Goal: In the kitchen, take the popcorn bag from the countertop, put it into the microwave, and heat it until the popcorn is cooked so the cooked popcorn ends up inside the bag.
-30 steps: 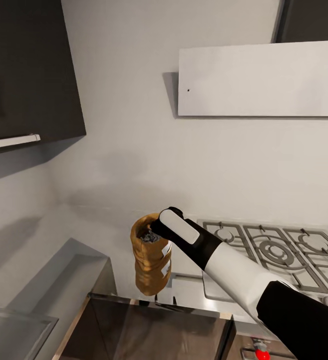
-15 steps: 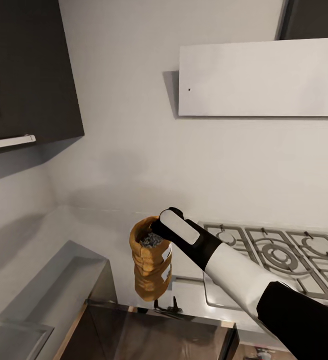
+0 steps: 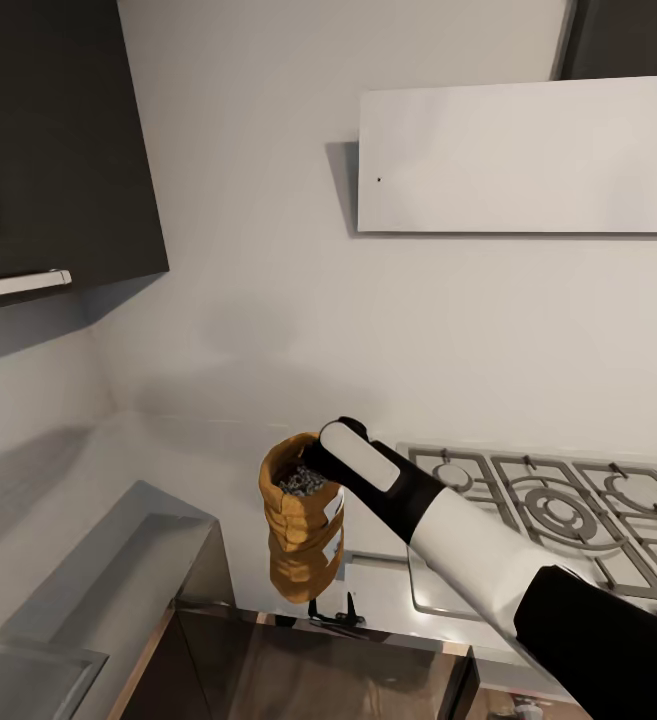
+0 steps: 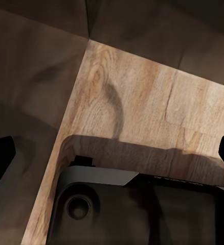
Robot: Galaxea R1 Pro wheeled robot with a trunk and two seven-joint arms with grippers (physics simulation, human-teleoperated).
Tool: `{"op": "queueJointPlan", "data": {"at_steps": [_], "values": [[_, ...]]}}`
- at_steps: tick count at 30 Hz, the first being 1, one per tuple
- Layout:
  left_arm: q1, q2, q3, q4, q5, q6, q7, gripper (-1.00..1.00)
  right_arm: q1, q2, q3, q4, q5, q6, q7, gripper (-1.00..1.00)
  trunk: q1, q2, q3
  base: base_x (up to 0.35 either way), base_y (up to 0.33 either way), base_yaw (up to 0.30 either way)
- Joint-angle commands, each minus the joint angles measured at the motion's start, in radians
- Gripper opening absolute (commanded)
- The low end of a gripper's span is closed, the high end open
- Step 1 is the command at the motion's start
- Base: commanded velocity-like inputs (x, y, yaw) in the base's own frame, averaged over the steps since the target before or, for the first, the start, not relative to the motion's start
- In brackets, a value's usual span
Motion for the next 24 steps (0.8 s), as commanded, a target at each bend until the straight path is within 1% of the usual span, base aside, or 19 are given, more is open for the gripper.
{"op": "queueJointPlan", "data": {"at_steps": [1,7,24], "values": [[0.0,0.0,0.003,0.001,0.0,-0.003,0.0,1.0,0.002,0.0,0.001,0.0,-0.001,0.01,-0.004,1.0,0.0,-0.001,-0.001,0.0,0.0,0.0],[0.0,0.0,0.003,0.001,0.0,-0.003,0.0,1.0,0.046,0.0,0.003,0.001,0.001,0.009,0.018,1.0,0.0,-0.001,-0.001,0.0,0.0,0.0],[0.0,0.0,0.003,0.001,0.0,-0.003,0.0,1.0,0.057,0.0,0.005,0.002,0.002,0.009,0.034,1.0,0.0,-0.001,-0.001,0.0,0.0,0.0]]}}
